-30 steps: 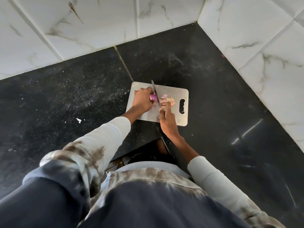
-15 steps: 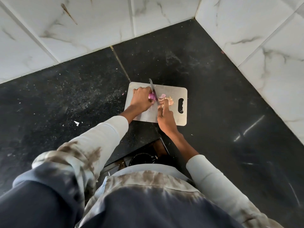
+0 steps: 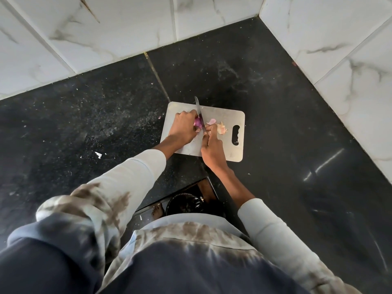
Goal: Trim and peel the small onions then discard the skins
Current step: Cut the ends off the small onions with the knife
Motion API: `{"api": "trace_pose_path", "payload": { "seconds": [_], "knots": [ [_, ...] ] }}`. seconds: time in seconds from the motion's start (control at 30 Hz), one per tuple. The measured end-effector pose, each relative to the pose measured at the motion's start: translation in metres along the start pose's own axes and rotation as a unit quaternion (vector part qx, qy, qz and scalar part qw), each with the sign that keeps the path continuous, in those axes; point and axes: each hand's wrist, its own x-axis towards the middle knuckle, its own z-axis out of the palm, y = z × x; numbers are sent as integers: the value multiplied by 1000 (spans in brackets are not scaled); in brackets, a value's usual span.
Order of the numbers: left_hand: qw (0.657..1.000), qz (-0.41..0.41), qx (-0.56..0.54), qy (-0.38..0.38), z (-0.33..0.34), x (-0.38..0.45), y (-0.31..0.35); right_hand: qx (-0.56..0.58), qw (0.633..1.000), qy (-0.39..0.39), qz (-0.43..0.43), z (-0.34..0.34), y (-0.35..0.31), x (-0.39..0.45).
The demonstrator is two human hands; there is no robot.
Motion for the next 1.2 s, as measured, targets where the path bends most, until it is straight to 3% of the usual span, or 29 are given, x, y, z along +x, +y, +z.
{"api": "trace_pose_path", "payload": {
  "seconds": [0.43,1.2],
  "knots": [
    [1000,3,9,-11,0,0,3,-29,999,11,-19,-6,-9,-4],
    [1000,23,-6,-15,2,5,-3,-7,1000,-6,25,-3,-12,8]
  ]
}}
